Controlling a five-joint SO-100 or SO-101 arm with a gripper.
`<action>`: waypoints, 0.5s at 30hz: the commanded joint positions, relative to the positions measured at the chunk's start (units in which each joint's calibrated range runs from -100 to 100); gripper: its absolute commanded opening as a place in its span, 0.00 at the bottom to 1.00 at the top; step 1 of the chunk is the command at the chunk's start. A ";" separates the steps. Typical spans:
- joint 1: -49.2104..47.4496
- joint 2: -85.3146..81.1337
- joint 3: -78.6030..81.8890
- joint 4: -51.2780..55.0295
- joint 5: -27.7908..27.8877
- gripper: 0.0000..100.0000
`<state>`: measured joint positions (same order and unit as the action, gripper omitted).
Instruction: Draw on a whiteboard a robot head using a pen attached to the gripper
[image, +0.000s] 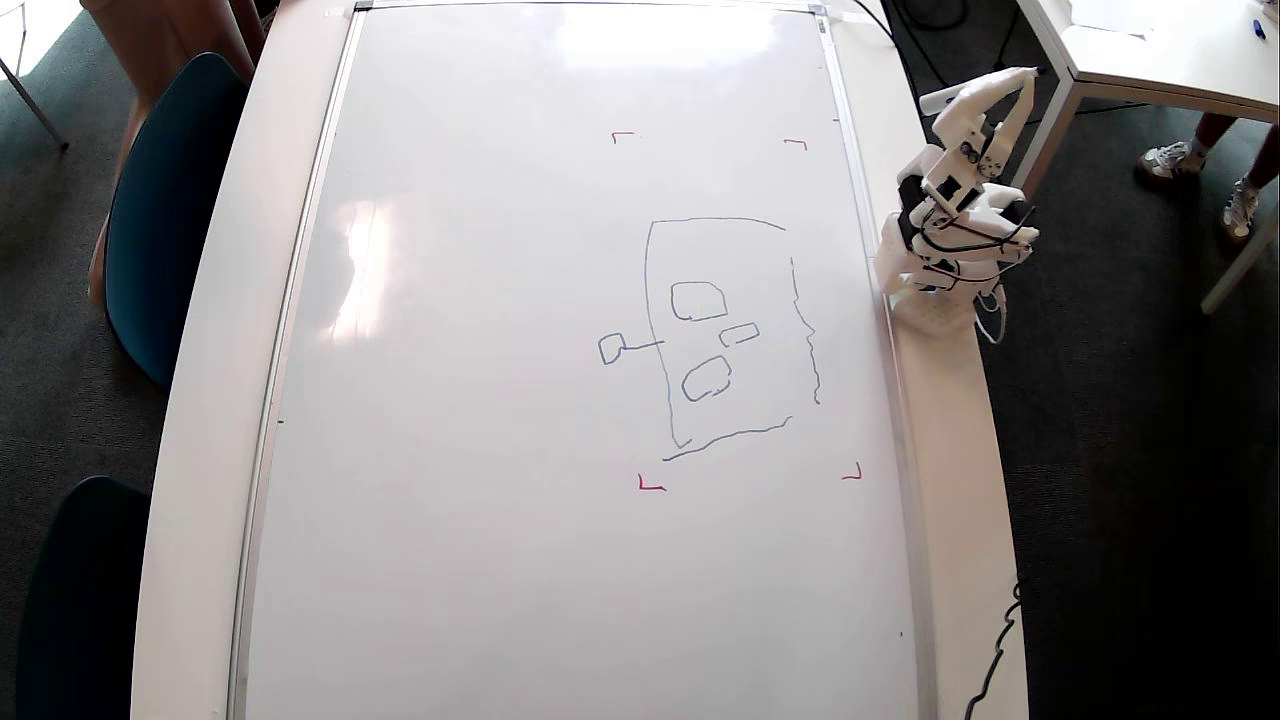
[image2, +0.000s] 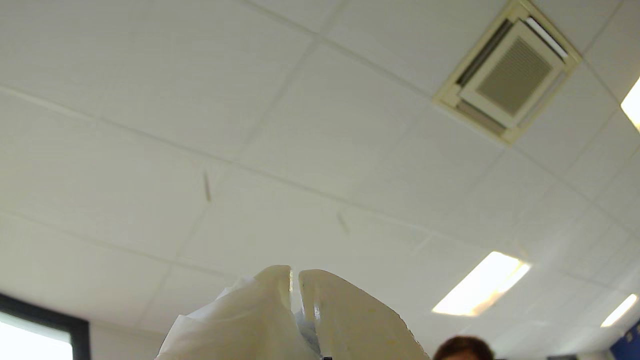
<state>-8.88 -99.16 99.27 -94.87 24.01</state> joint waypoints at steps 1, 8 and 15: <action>1.50 -0.84 0.18 -0.27 0.06 0.01; 1.50 -0.84 0.18 -0.27 -3.66 0.01; 1.50 -0.84 0.18 -1.40 -16.27 0.01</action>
<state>-7.85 -99.16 99.27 -95.89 12.77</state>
